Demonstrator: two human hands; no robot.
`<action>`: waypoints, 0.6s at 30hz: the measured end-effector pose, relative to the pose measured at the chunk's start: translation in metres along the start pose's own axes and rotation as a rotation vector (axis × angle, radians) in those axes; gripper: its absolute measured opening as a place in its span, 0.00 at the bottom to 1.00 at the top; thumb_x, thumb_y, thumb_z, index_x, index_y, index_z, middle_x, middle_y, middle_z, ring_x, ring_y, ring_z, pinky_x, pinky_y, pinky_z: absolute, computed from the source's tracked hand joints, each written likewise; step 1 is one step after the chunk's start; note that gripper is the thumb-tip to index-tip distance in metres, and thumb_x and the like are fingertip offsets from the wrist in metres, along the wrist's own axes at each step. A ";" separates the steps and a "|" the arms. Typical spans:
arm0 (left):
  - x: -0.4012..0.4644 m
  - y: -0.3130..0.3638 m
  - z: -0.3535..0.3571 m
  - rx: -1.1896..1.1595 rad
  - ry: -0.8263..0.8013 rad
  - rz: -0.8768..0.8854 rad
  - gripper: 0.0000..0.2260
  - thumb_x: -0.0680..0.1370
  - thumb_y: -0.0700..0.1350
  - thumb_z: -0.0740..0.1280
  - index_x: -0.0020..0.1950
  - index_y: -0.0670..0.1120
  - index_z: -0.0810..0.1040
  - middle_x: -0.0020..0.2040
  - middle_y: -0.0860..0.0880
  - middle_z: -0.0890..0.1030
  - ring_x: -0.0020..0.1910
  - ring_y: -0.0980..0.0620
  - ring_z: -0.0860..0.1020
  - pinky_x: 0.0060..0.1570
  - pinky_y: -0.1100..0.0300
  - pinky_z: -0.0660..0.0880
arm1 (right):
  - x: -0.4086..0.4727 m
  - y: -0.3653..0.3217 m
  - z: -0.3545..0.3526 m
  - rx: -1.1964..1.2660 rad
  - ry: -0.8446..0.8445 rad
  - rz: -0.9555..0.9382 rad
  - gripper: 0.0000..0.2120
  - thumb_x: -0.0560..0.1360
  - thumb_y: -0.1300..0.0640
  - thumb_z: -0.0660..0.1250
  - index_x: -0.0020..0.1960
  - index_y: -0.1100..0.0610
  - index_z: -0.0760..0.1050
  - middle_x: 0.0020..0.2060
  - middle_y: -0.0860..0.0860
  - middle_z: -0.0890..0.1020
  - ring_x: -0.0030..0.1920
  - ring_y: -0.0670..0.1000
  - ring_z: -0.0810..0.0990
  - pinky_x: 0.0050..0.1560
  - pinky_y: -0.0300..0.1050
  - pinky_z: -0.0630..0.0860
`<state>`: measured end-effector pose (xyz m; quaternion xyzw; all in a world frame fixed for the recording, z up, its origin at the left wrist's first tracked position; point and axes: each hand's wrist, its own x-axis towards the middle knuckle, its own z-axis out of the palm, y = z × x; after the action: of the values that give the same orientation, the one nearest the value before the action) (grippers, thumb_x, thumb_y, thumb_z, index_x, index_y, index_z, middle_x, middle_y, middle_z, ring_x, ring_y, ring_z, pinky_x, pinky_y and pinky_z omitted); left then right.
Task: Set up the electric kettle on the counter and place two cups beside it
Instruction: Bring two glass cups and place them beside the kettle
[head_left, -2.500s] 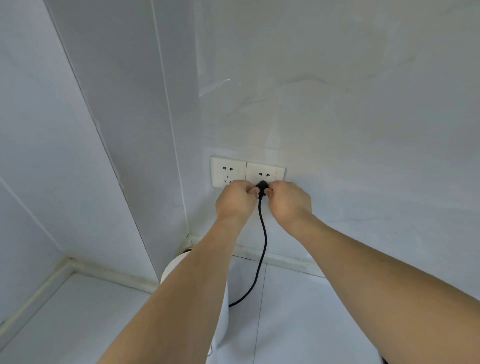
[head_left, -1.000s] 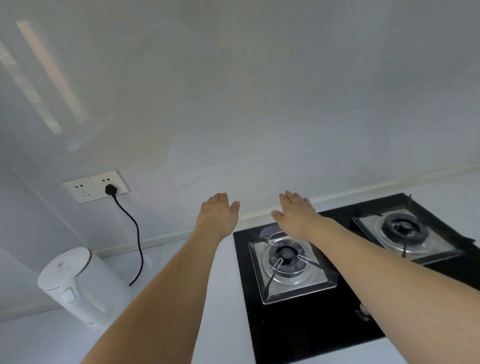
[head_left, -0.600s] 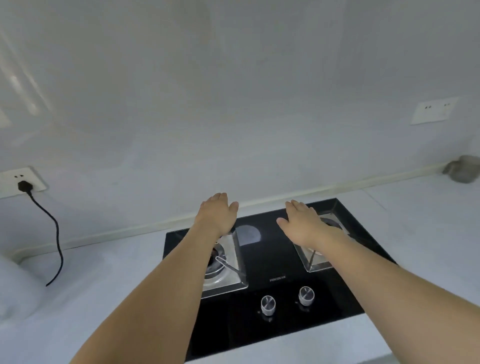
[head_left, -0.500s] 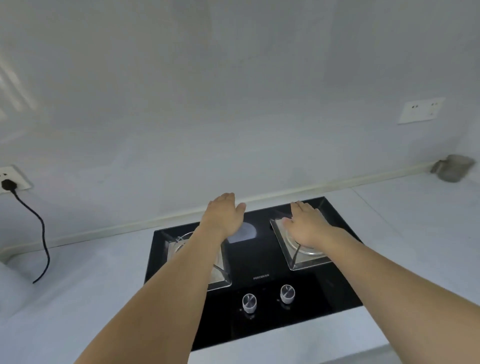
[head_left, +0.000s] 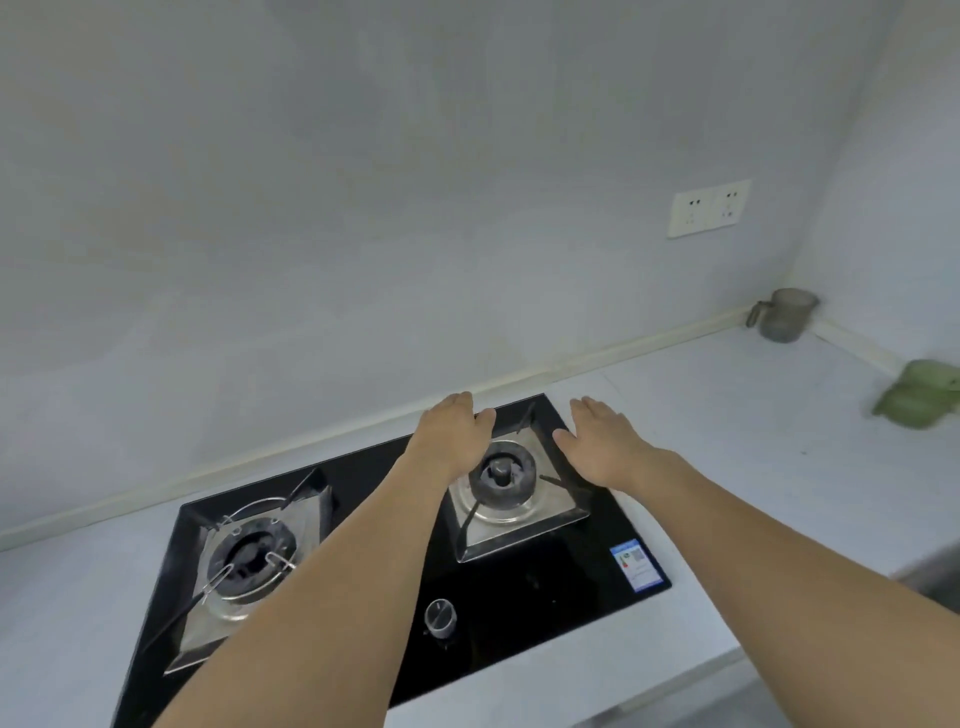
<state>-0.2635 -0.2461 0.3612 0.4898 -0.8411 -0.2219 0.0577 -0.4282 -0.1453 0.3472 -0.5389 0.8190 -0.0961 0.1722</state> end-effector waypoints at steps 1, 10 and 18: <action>0.004 0.015 0.007 -0.007 -0.002 -0.004 0.22 0.82 0.53 0.52 0.69 0.39 0.68 0.69 0.41 0.71 0.69 0.42 0.68 0.66 0.52 0.63 | 0.002 0.017 -0.004 0.004 -0.002 0.006 0.29 0.81 0.46 0.49 0.77 0.60 0.49 0.77 0.57 0.55 0.76 0.57 0.53 0.75 0.53 0.51; 0.040 0.161 0.084 -0.071 -0.068 -0.038 0.19 0.82 0.52 0.53 0.64 0.39 0.70 0.66 0.41 0.74 0.63 0.40 0.73 0.65 0.48 0.69 | 0.010 0.182 -0.060 -0.026 -0.064 0.042 0.27 0.81 0.48 0.50 0.74 0.63 0.55 0.73 0.59 0.62 0.73 0.58 0.59 0.72 0.52 0.56; 0.103 0.246 0.112 -0.089 -0.098 0.051 0.23 0.83 0.53 0.52 0.74 0.41 0.63 0.74 0.45 0.66 0.72 0.45 0.64 0.67 0.53 0.62 | 0.034 0.258 -0.097 0.039 0.021 0.109 0.25 0.81 0.51 0.51 0.73 0.63 0.58 0.72 0.59 0.63 0.73 0.58 0.60 0.71 0.51 0.57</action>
<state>-0.5478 -0.1942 0.3540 0.4538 -0.8444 -0.2814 0.0436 -0.6973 -0.0757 0.3422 -0.4890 0.8468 -0.1079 0.1791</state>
